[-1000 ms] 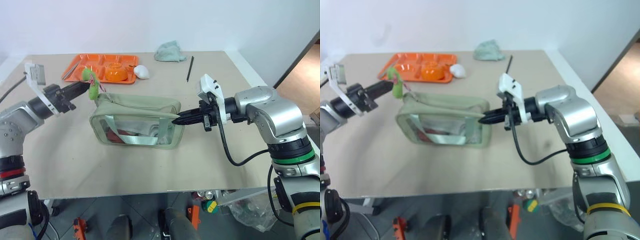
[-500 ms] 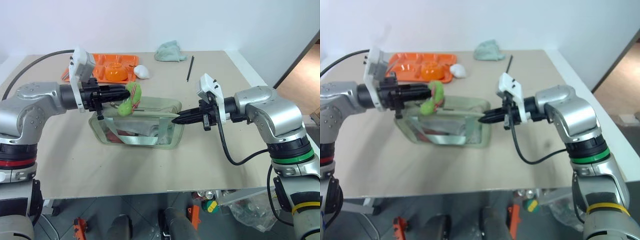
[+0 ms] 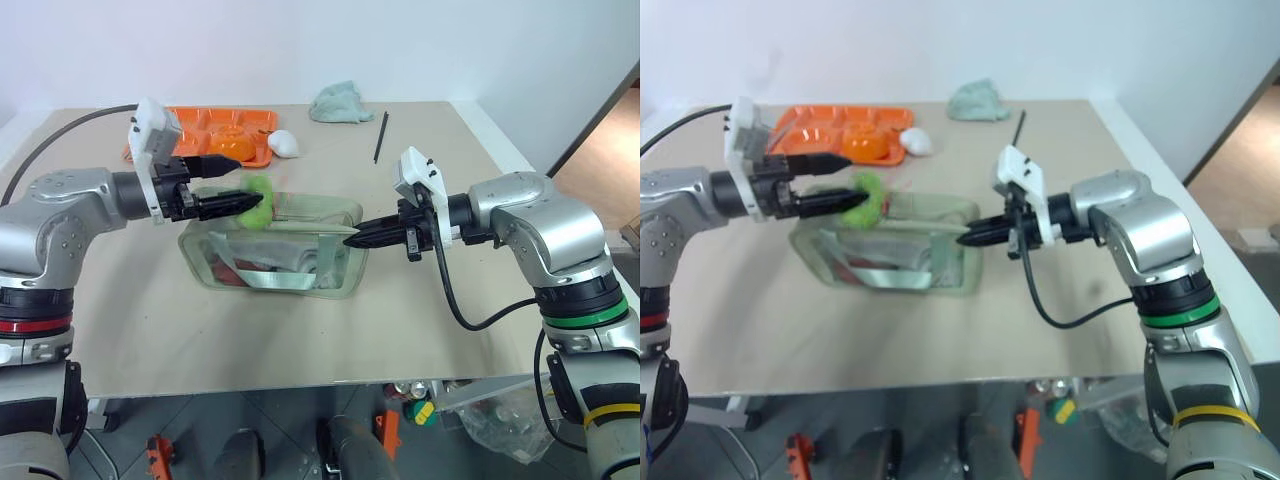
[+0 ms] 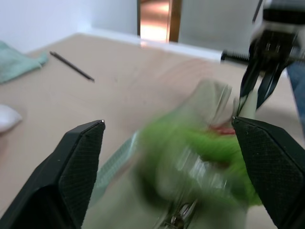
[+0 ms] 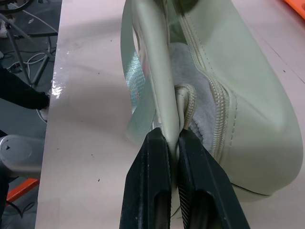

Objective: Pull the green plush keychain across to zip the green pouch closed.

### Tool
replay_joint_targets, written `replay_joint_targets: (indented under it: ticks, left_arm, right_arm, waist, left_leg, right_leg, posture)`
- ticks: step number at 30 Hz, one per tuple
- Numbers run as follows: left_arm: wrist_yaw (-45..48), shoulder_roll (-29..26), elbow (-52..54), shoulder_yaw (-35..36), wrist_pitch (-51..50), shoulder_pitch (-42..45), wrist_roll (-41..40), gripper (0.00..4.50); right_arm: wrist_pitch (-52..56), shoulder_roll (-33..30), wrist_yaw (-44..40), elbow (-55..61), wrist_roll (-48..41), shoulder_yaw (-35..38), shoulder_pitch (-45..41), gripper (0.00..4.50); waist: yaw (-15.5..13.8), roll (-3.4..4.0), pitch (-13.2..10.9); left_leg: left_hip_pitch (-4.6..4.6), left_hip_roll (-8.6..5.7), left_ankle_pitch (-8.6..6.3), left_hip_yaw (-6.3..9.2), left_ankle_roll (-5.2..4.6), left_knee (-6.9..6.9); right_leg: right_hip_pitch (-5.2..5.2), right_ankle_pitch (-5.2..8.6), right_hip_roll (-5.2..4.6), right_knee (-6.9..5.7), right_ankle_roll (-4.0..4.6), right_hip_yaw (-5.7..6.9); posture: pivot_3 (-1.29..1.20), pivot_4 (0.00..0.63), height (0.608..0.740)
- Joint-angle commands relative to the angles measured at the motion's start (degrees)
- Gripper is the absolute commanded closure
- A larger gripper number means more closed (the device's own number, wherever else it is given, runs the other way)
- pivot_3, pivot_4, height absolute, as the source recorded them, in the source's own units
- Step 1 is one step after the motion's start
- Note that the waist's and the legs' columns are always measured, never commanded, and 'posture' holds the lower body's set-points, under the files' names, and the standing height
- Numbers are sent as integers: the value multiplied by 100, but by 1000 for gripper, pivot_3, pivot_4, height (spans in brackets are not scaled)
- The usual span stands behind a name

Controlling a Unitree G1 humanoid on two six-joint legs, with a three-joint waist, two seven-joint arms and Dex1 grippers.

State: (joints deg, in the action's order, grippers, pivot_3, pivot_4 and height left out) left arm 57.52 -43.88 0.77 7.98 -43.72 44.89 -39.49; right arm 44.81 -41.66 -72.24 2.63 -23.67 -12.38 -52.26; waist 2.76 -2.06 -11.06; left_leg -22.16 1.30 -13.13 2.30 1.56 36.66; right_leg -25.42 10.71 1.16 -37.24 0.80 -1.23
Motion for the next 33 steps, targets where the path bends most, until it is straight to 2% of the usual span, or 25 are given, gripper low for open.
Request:
replay_joint_targets:
  ticks: [1, 9, 15, 21, 30, 33]
  left_arm:
    - [-201, -1, 234, 597, -237, 106, -502, 29]
    - [-452, -252, 403, 1405, -785, -220, -1224, 29]
    - [52, -944, 658, 1885, -819, -1643, -1252, 29]
    - [382, -1096, 924, 1781, -551, -2570, -1122, 29]
    - [263, -943, 798, 1407, -349, -2459, -920, 29]
    - [344, -991, 665, 1246, -258, -2453, -747, 756]
  right_arm:
    - [-92, 36, -1, 104, -25, 58, -93, 4500]
    - [-138, 96, -18, 80, 4, 37, -110, 4500]
    - [-146, 107, -11, 87, 12, 18, -83, 4500]
    - [-168, 129, -37, 55, 8, 5, -107, 4500]
    - [-109, 83, -25, 167, -32, 49, -66, 4500]
    - [-68, 41, -6, 217, -49, 84, -35, 4500]
  waist:
    - [0, 0, 0]
    - [16, 0, 0]
    - [37, 0, 0]
    - [7, 0, 0]
    - [10, 0, 0]
    - [3, 0, 0]
  left_leg:
    - [0, 0, 0, 1, 0, 0]
    - [3, 3, 0, 0, 0, 0]
    - [9, 16, 0, 1, 0, -8]
    - [9, 17, 0, 3, 0, -4]
    - [9, 22, -1, -1, -1, -7]
    - [8, 23, -1, 1, -1, -7]
  right_leg:
    - [0, 0, 0, 0, 0, 0]
    - [0, 0, 2, -2, 0, 0]
    - [-2, 4, 13, -3, 7, 3]
    - [-1, 4, 14, -3, 8, 7]
    - [-2, 3, 21, -3, 10, 3]
    - [-2, 4, 22, -2, 12, 5]
  posture:
    - [0, 150, 740]
    - [0, 150, 740]
    - [0, 150, 740]
    - [0, 150, 740]
    - [0, 150, 740]
    - [0, 150, 740]
